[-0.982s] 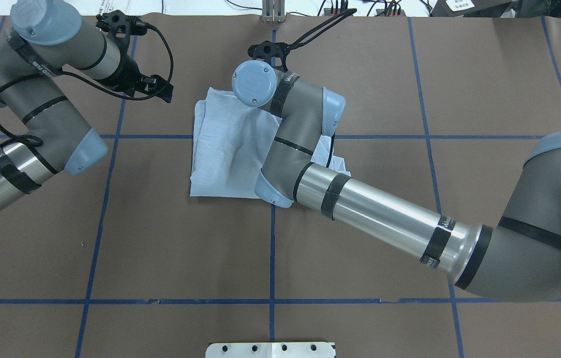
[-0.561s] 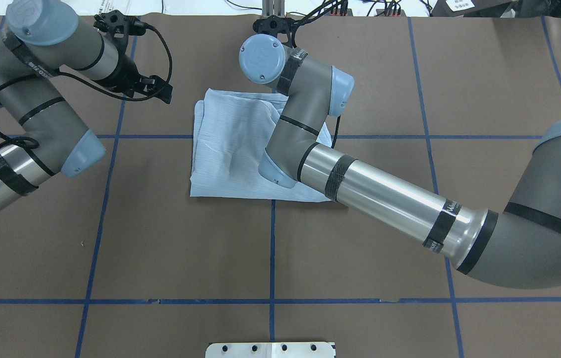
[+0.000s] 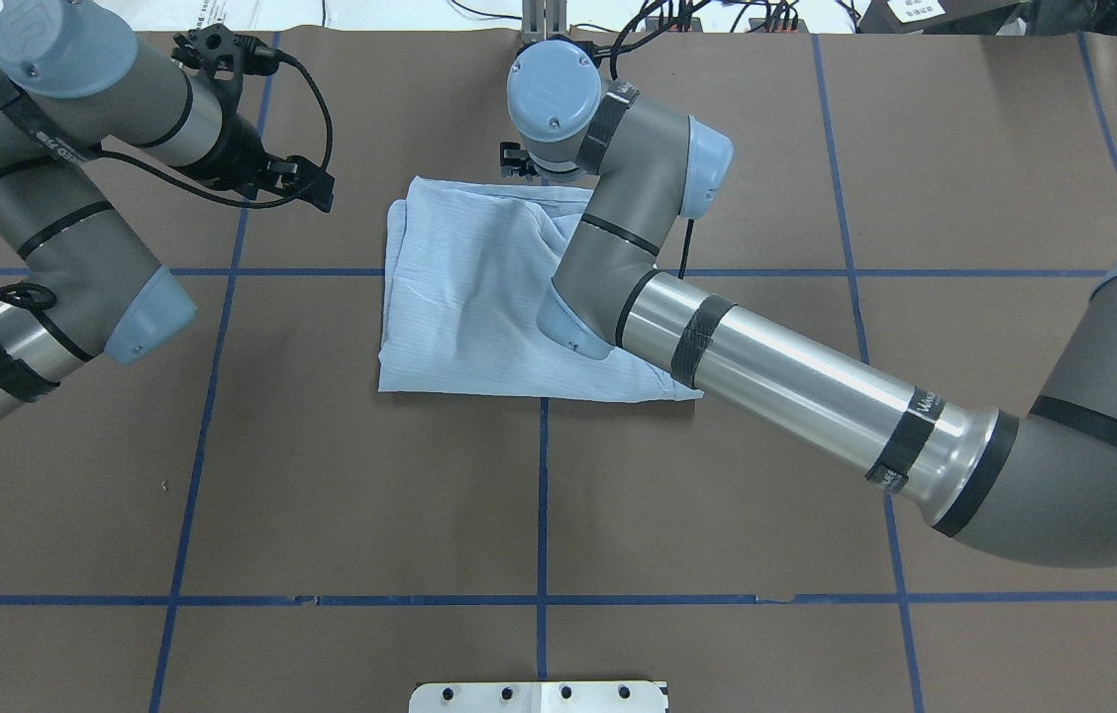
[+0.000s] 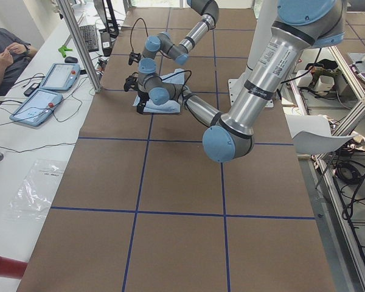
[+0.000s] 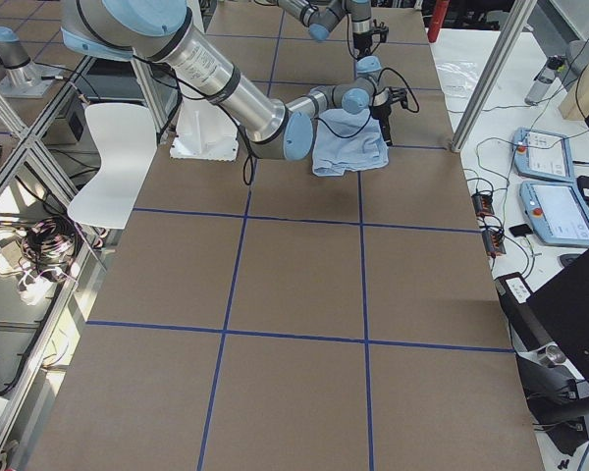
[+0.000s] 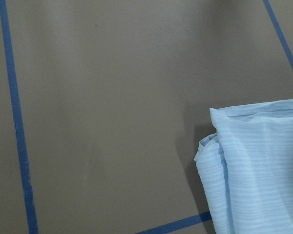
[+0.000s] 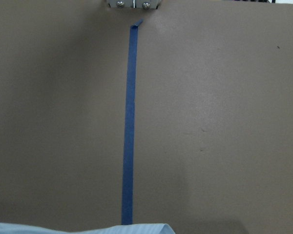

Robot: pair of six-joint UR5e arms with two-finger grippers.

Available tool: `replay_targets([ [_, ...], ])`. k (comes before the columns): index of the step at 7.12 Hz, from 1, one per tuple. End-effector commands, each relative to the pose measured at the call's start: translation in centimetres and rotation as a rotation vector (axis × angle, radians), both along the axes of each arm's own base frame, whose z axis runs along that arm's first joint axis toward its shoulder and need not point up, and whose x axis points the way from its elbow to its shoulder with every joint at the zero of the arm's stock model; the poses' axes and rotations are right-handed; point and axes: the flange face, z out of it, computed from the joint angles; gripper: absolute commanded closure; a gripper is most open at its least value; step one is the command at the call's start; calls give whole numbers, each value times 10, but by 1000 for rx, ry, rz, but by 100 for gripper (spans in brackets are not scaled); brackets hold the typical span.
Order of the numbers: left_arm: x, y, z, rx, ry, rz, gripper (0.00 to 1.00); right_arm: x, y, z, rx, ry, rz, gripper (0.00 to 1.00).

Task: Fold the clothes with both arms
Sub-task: 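Move the right gripper along the far edge of the folded shirt, pressing it flat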

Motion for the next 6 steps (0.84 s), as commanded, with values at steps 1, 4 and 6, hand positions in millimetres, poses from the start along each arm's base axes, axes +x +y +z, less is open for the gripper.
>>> replay_targets([
  [1,0,1,5,-5,-4,1,0,10,2,7,-43,-36,7,30],
  [4,1,2,5,-5,-4,3,0,-5,17,24,-199,-102,148,52],
  [6,1,2,7,-8,-6,3,0,-10,23,37,-212,-87,148,53],
])
